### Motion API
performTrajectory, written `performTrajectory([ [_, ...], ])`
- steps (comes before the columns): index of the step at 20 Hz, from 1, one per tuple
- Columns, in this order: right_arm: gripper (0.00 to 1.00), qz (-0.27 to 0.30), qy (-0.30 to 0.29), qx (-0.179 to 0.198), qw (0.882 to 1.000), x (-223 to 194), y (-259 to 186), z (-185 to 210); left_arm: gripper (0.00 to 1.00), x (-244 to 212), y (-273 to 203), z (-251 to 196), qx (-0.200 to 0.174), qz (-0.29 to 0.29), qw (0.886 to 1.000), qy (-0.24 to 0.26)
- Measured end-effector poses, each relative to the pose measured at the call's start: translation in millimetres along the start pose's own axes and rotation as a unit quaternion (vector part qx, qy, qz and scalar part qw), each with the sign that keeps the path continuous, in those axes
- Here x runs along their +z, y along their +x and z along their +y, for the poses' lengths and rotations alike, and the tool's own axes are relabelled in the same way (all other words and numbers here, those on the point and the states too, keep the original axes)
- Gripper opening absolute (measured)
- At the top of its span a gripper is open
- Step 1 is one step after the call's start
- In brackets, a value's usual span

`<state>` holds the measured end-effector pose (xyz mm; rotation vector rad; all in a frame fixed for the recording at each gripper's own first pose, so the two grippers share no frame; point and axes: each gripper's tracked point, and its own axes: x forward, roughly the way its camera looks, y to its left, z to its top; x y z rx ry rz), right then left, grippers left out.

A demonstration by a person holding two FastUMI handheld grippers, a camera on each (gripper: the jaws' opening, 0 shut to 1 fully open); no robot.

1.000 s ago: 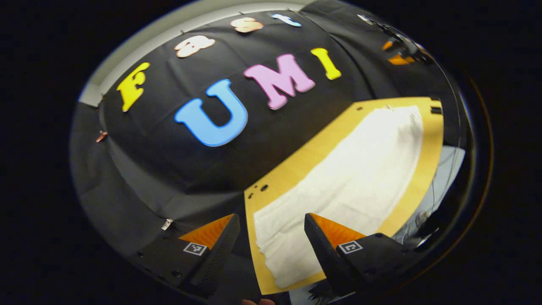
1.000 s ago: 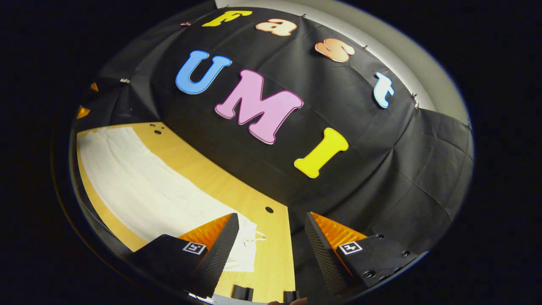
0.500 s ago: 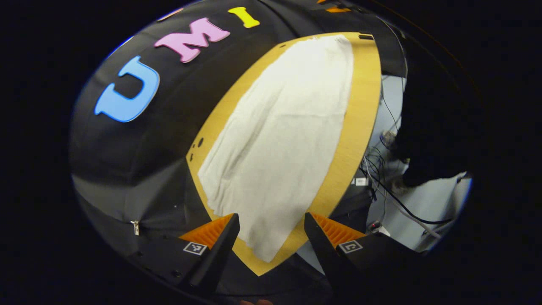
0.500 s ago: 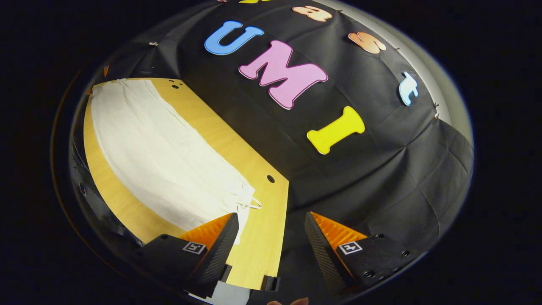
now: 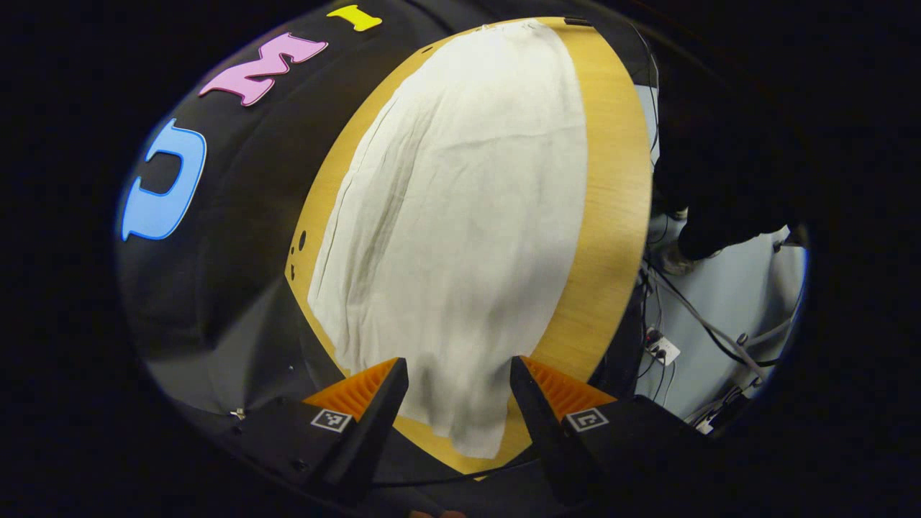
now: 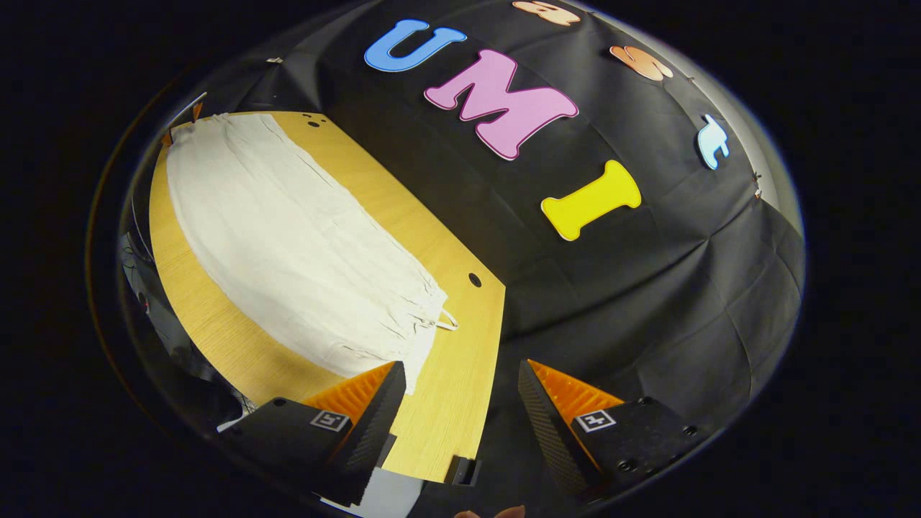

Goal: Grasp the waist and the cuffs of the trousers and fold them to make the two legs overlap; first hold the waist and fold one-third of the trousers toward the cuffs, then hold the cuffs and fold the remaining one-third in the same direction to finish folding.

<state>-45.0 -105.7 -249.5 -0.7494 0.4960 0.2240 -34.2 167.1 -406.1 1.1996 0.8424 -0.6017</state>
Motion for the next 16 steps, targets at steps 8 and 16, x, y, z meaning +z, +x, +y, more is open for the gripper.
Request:
performTrajectory([
  [8, 0.98, 0.012, -0.042, 0.035, 0.998, -23, 34, -1, 0.7, 10, 43, 27, -0.069, 0.021, 0.997, 0.031],
  [16, 0.97, 0.023, -0.144, 0.118, 0.982, -70, 84, 27, 0.11, 11, 52, 25, -0.164, 0.063, 0.985, -0.002],
])
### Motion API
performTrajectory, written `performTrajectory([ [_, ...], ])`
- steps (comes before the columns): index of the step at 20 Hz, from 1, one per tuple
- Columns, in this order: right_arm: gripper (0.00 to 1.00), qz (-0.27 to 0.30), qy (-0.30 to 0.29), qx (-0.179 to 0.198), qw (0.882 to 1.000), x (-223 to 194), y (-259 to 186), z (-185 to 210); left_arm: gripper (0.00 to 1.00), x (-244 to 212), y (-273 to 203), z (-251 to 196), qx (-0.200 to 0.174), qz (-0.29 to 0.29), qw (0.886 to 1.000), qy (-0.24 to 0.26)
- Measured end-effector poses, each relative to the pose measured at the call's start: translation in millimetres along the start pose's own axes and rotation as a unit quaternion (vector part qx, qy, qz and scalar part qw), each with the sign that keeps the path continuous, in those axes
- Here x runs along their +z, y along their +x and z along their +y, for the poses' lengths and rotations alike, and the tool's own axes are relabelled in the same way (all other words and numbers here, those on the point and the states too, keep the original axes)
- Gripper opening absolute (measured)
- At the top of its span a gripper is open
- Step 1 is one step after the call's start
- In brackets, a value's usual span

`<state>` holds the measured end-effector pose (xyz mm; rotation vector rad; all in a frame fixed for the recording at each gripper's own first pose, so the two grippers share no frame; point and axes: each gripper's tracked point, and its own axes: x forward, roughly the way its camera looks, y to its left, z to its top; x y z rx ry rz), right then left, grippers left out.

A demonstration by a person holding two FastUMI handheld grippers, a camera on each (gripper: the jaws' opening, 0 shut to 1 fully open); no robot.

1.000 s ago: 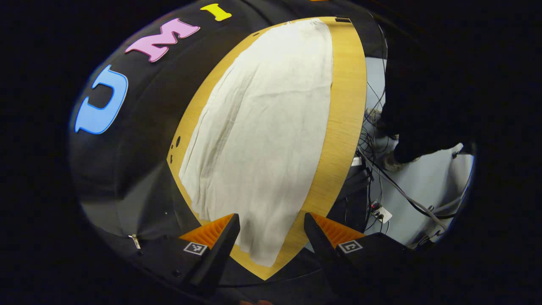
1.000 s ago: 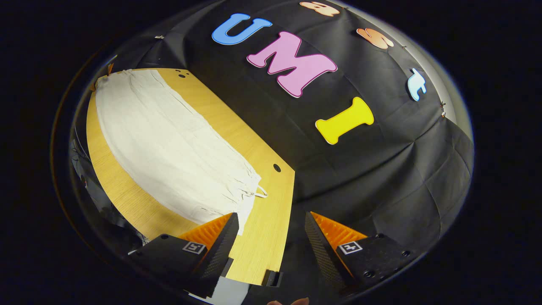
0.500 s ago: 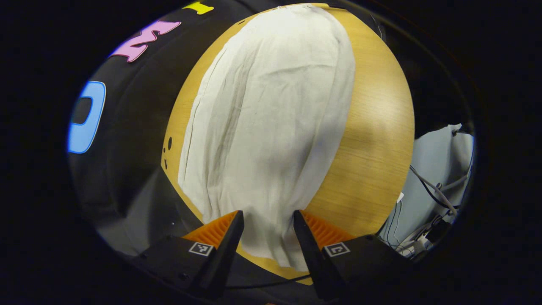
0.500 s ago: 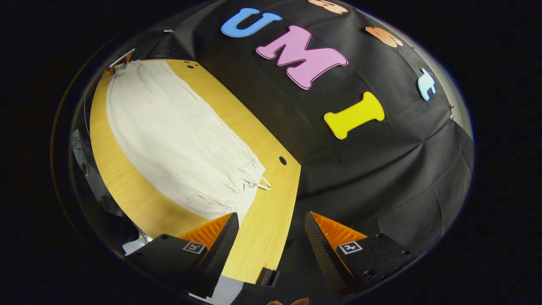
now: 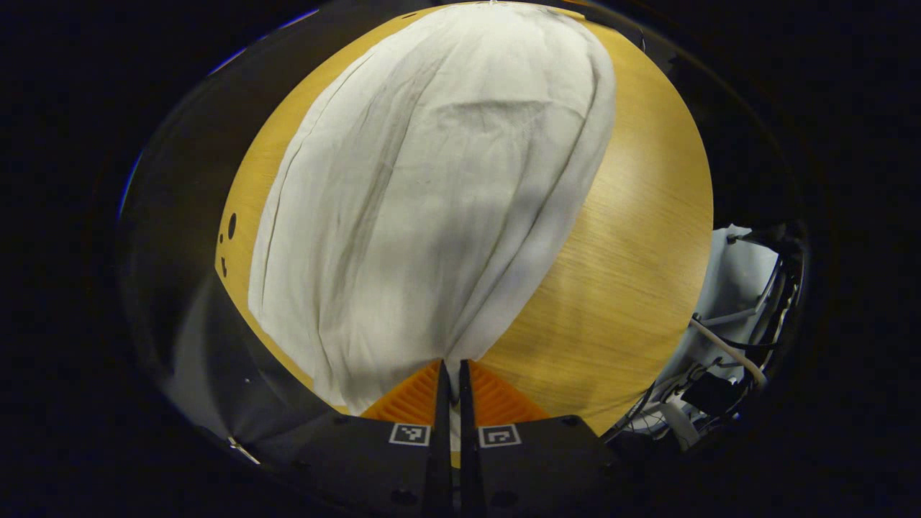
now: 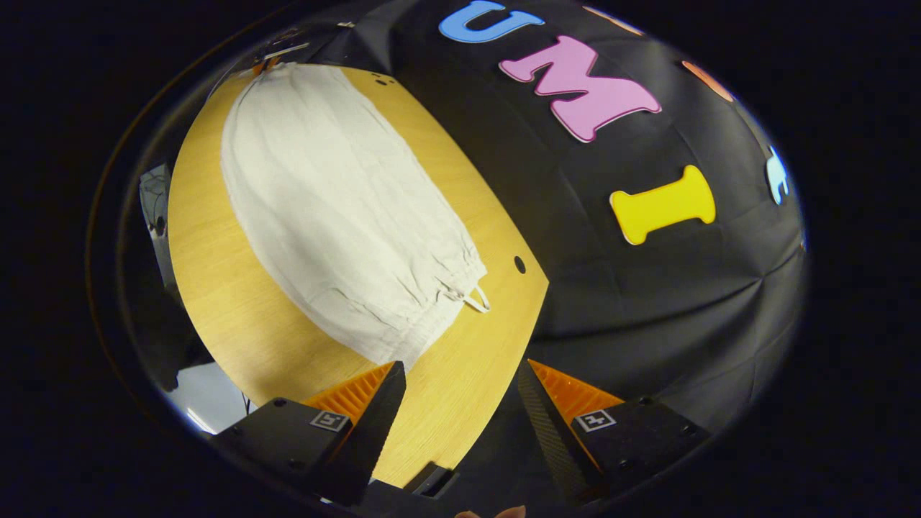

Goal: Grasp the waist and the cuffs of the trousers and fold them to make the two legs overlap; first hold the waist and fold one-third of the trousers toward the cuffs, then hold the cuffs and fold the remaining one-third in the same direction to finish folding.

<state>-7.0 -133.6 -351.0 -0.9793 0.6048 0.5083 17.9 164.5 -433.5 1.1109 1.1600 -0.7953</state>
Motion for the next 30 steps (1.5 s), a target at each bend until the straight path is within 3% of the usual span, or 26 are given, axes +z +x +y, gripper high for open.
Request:
performTrajectory([
  [1, 0.97, 0.003, -0.025, 0.016, 1.0, -4, 8, 8, 0.02, 0, -1, 1, 0.002, 0.004, 1.0, 0.005],
  [2, 0.98, 0.005, -0.051, 0.031, 0.998, -8, 16, 15, 0.08, 0, 1, 0, 0.006, 0.006, 1.0, 0.012],
  [10, 0.97, -0.012, -0.201, 0.128, 0.971, -7, 67, 57, 0.07, 1, 2, 0, 0.02, 0.019, 1.0, 0.011],
  [13, 0.9, -0.031, -0.236, 0.141, 0.961, 7, 79, 58, 0.07, 0, 2, 0, 0.017, 0.026, 1.0, -0.001],
  [16, 0.89, -0.03, -0.221, 0.174, 0.959, 9, 93, 56, 0.07, 1, 4, 2, 0.008, 0.041, 0.999, -0.011],
  [18, 0.78, -0.008, -0.204, 0.205, 0.957, 7, 102, 60, 0.07, 3, 3, 0, 0.013, 0.046, 0.999, 0.002],
  [19, 0.55, 0.008, -0.199, 0.211, 0.957, 4, 104, 61, 0.07, 3, 3, -1, 0.021, 0.044, 0.999, 0.002],
  [21, 0.22, 0.018, -0.211, 0.207, 0.955, 9, 113, 60, 0.07, 3, 3, 1, 0.041, 0.037, 0.998, -0.013],
  [22, 0.27, 0.024, -0.218, 0.205, 0.954, 8, 115, 60, 0.07, 1, 3, 2, 0.051, 0.037, 0.998, -0.028],
  [25, 0.16, 0.063, -0.157, 0.225, 0.96, 11, 110, 57, 0.06, 3, 2, 3, 0.072, 0.034, 0.994, -0.07],
  [28, 0.12, 0.062, -0.08, 0.193, 0.976, 32, 100, 34, 0.06, 11, -11, 13, 0.099, -0.003, 0.985, -0.141],
  [30, 0.12, 0.056, -0.014, 0.17, 0.984, 49, 91, 17, 0.06, 11, -21, 26, 0.11, -0.03, 0.973, -0.201],
])
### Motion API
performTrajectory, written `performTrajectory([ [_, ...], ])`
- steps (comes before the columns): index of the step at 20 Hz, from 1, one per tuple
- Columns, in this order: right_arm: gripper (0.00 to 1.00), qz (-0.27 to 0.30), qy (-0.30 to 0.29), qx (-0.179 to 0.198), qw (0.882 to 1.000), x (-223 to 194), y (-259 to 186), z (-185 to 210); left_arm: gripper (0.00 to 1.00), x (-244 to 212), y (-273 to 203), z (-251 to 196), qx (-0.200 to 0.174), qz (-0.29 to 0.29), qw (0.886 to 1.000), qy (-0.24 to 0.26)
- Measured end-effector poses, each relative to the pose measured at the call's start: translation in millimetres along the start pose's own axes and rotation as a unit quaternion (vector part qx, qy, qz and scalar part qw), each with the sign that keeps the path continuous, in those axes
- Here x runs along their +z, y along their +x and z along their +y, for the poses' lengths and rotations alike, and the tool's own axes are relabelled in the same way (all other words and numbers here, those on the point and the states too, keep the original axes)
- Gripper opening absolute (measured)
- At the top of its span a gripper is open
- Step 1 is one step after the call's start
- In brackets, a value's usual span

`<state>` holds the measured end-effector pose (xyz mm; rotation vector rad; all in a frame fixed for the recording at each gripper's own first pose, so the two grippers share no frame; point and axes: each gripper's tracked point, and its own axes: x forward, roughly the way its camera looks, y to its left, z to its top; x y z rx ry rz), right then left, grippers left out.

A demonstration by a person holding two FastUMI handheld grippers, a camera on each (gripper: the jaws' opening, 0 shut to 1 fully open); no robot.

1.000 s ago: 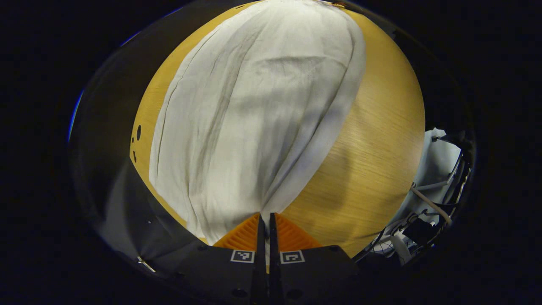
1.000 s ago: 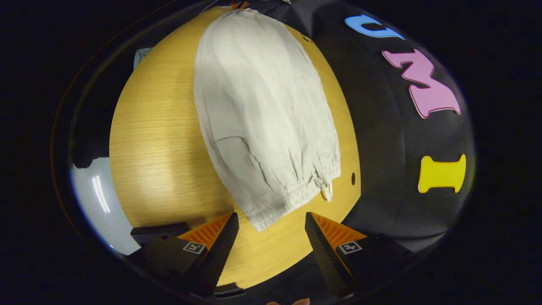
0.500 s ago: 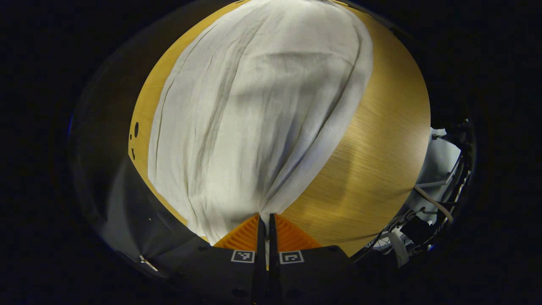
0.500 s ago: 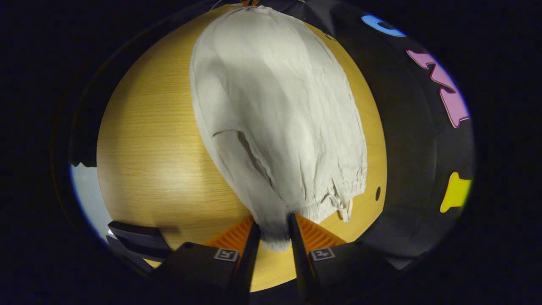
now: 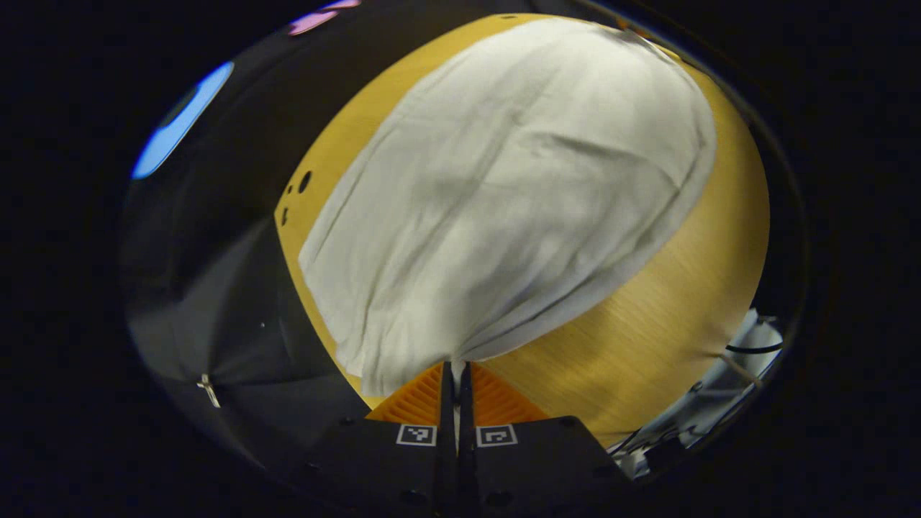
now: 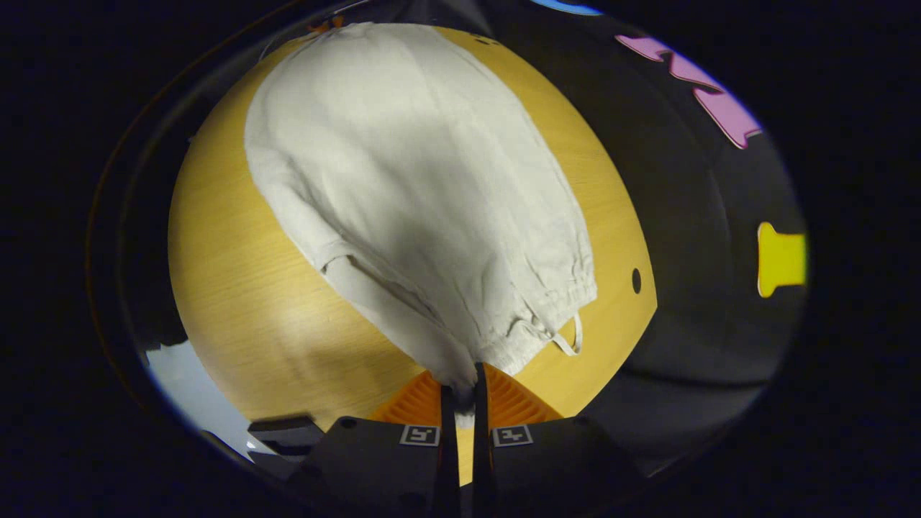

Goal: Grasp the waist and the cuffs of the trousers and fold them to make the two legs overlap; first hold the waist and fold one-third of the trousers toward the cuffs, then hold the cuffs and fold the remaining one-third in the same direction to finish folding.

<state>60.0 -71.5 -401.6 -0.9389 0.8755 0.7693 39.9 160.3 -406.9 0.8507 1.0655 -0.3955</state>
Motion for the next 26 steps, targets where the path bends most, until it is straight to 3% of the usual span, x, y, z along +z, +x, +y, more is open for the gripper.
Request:
performTrajectory([
  [5, 0.12, -0.037, 0.154, -0.04, 0.987, 28, -15, -40, 0.06, 26, -5, 39, 0.006, -0.04, 0.987, -0.155],
  [10, 0.12, -0.071, 0.249, -0.069, 0.963, 56, -21, -79, 0.06, 68, 1, 79, 0.033, -0.066, 0.977, -0.199],
  [14, 0.12, -0.048, 0.331, -0.066, 0.94, 47, -2, -97, 0.06, 87, 25, 104, 0.042, -0.065, 0.962, -0.262],
  [17, 0.12, -0.017, 0.337, -0.062, 0.939, 42, 21, -104, 0.06, 109, 44, 122, 0.045, -0.065, 0.952, -0.297],
  [18, 0.12, -0.007, 0.339, -0.059, 0.939, 42, 31, -107, 0.01, 117, 50, 128, 0.047, -0.064, 0.951, -0.299],
  [19, 0.12, 0.001, 0.348, -0.053, 0.936, 41, 42, -108, 0.06, 122, 56, 133, 0.049, -0.06, 0.95, -0.301],
  [23, 0.12, 0.026, 0.429, -0.007, 0.903, 42, 77, -104, 0.06, 126, 92, 130, 0.039, -0.018, 0.95, -0.31],
  [26, 0.12, 0.022, 0.507, 0.012, 0.862, 45, 92, -111, 0.06, 122, 112, 122, 0.032, 0.016, 0.951, -0.306],
])
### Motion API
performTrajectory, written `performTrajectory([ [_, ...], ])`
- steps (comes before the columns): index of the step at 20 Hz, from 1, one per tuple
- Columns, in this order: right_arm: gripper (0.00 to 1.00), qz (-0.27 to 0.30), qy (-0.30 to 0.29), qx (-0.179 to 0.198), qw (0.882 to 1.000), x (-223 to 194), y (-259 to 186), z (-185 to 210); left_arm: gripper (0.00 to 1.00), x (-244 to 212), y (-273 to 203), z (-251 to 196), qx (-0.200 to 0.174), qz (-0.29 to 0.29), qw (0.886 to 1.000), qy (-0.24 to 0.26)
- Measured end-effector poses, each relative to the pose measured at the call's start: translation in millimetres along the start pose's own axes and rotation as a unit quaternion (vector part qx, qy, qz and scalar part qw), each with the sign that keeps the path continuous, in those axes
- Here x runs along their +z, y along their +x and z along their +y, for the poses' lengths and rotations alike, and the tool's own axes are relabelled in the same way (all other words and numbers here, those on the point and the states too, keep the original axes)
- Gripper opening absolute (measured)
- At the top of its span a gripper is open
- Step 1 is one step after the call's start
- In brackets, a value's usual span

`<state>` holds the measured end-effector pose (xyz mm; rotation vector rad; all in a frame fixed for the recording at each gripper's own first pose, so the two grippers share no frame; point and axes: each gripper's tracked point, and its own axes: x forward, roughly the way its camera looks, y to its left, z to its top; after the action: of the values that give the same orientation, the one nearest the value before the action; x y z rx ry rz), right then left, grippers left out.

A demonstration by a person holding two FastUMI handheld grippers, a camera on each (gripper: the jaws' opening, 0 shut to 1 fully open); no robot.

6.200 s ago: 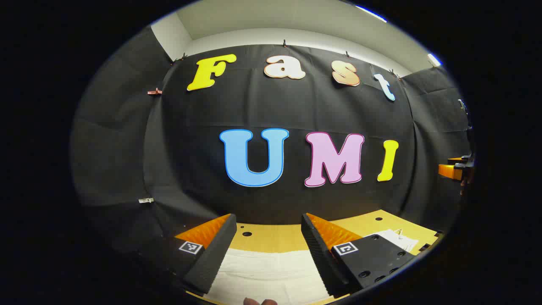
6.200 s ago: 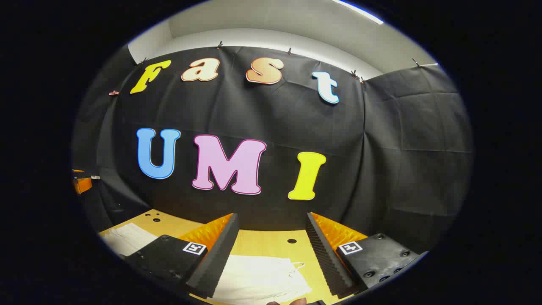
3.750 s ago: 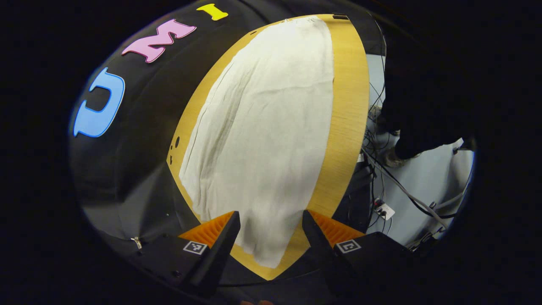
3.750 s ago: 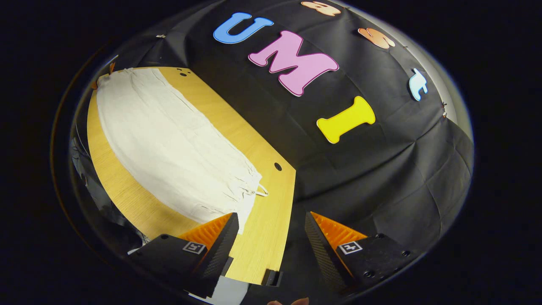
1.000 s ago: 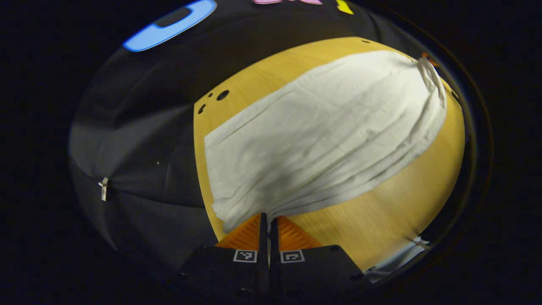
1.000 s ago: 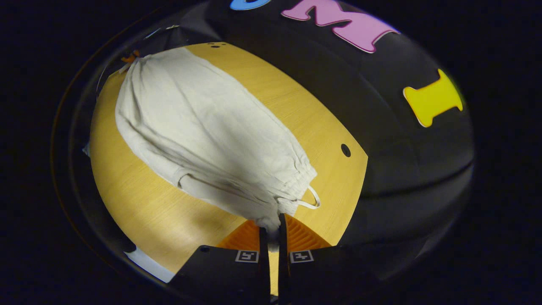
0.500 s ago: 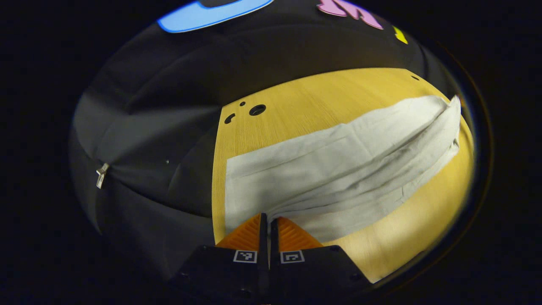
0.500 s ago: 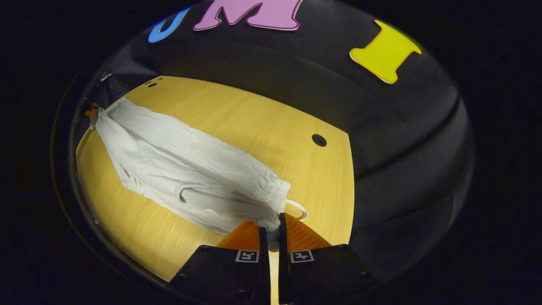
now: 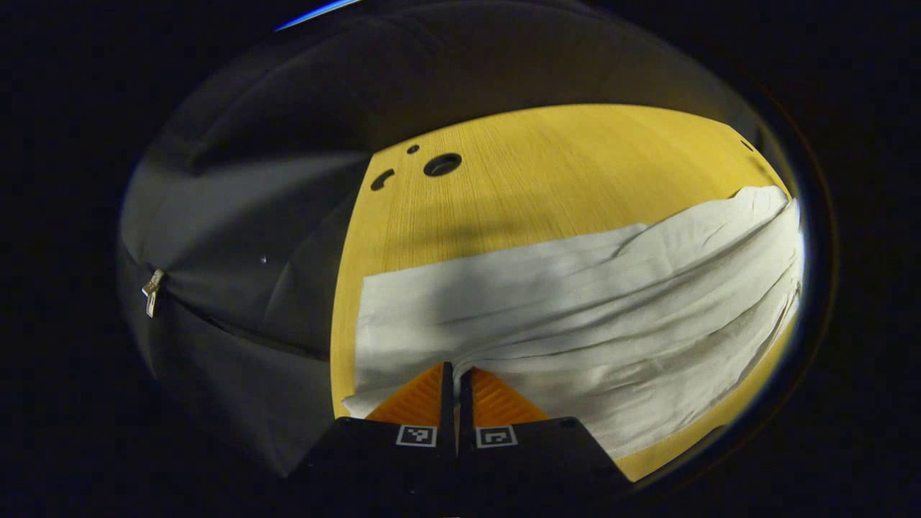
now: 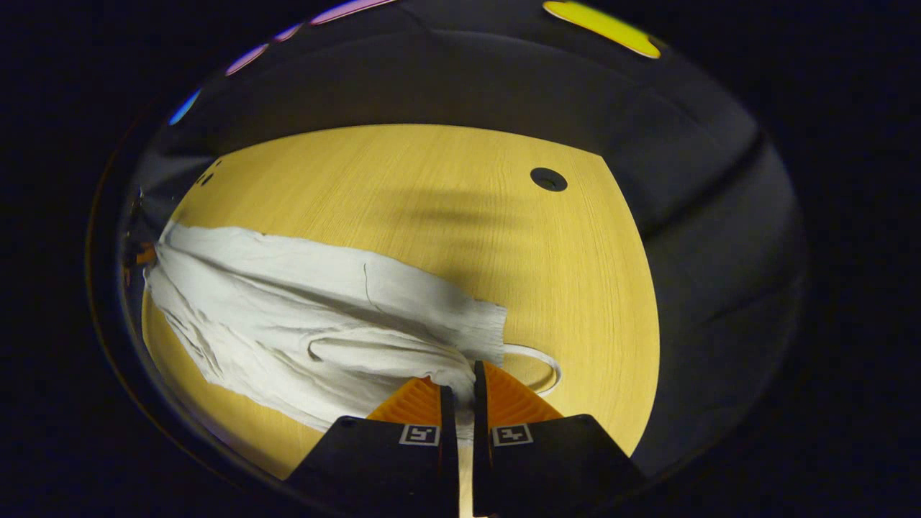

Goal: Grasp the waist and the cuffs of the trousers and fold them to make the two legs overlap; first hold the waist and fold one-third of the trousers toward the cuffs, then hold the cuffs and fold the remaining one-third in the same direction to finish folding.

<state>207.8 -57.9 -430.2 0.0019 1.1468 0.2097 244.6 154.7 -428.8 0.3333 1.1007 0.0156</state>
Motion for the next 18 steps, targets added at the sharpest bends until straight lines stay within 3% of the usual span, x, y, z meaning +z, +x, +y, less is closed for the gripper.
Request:
performTrajectory([
  [4, 0.12, 0.007, 0.075, 0.03, 0.997, 2, -5, 3, 0.06, 6, 0, 3, 0.007, 0.008, 1.0, 0.001],
  [8, 0.31, 0.005, 0.141, 0.046, 0.989, 6, -7, 2, 0.11, 5, -2, 12, 0.022, 0.016, 1.0, 0.007],
  [9, 0.37, 0.003, 0.158, 0.05, 0.986, 8, -10, 2, 0.27, 4, -2, 19, 0.033, 0.016, 0.999, 0.006],
  [10, 0.36, -0.003, 0.176, 0.057, 0.983, 11, -13, 2, 0.44, 4, -3, 25, 0.042, 0.015, 0.999, 0.003],
  [12, 0.49, -0.016, 0.215, 0.072, 0.974, 19, -21, 4, 0.73, 2, -7, 25, 0.029, 0.008, 1.0, -0.006],
  [13, 0.57, -0.023, 0.237, 0.08, 0.968, 22, -24, 4, 0.8, 0, -10, 24, 0.018, 0.006, 1.0, -0.012],
  [15, 0.6, -0.041, 0.283, 0.092, 0.954, 30, -33, -2, 0.88, -2, -20, 27, 0.01, -0.003, 1.0, -0.019],
  [16, 0.74, -0.05, 0.303, 0.101, 0.946, 35, -38, -5, 0.9, -2, -25, 29, 0.009, -0.011, 1.0, -0.026],
  [18, 0.74, -0.072, 0.329, 0.103, 0.936, 39, -53, -17, 0.96, 1, -38, 34, 0.009, -0.031, 0.999, -0.037],
])
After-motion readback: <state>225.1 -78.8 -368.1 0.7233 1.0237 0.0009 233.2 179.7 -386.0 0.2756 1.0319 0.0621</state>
